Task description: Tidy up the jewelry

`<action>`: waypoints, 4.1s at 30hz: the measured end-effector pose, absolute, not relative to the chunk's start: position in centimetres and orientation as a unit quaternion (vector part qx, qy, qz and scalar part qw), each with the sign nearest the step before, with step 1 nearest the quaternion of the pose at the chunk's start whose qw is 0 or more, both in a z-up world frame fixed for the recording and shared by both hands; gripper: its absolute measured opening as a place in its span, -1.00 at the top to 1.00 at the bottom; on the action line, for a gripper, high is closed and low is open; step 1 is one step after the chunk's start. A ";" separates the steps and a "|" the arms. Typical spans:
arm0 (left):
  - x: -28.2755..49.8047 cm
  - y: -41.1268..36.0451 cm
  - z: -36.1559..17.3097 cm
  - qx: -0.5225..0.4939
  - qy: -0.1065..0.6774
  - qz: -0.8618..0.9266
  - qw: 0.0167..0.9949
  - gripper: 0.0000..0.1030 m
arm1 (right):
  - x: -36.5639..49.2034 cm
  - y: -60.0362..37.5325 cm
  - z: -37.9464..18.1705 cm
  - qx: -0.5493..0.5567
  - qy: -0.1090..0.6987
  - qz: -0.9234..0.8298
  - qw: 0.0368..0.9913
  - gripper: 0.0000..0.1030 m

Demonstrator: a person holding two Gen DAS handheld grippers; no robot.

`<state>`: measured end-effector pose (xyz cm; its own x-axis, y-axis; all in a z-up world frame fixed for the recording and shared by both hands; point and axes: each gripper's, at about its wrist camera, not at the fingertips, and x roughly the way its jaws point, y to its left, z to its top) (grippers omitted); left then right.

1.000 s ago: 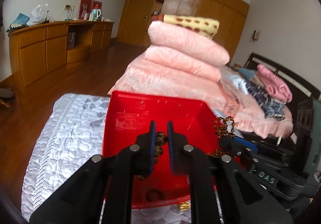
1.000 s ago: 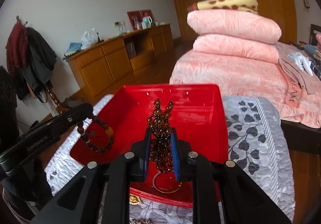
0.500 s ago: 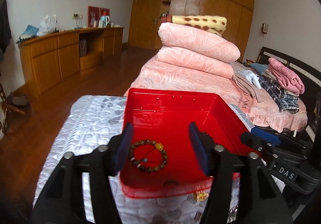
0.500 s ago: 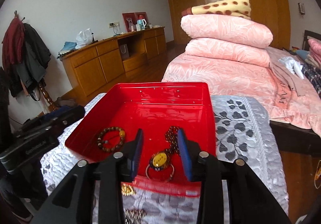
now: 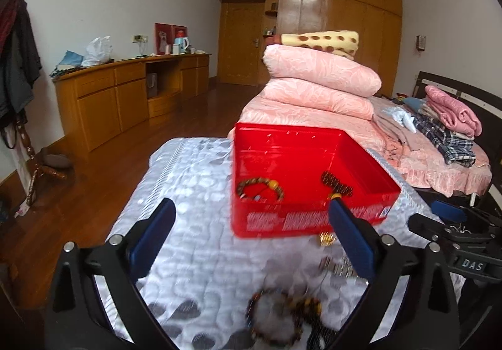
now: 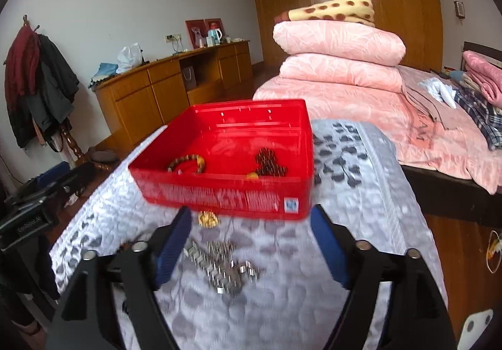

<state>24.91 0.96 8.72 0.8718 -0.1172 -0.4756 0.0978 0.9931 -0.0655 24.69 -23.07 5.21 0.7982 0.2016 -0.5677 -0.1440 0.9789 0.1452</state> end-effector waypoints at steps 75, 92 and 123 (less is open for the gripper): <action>19.7 -1.2 2.0 -0.001 0.338 -0.103 0.935 -0.82 | 20.4 -20.6 -0.4 0.038 0.395 0.120 0.910 0.71; 23.0 -2.9 -0.7 -0.012 0.415 -0.117 0.902 0.05 | 20.8 -22.6 -1.4 0.063 0.398 0.128 0.906 0.71; 22.0 -0.6 -0.6 -0.046 0.407 -0.121 0.904 0.88 | 20.5 -22.4 -1.4 0.058 0.403 0.119 0.906 0.71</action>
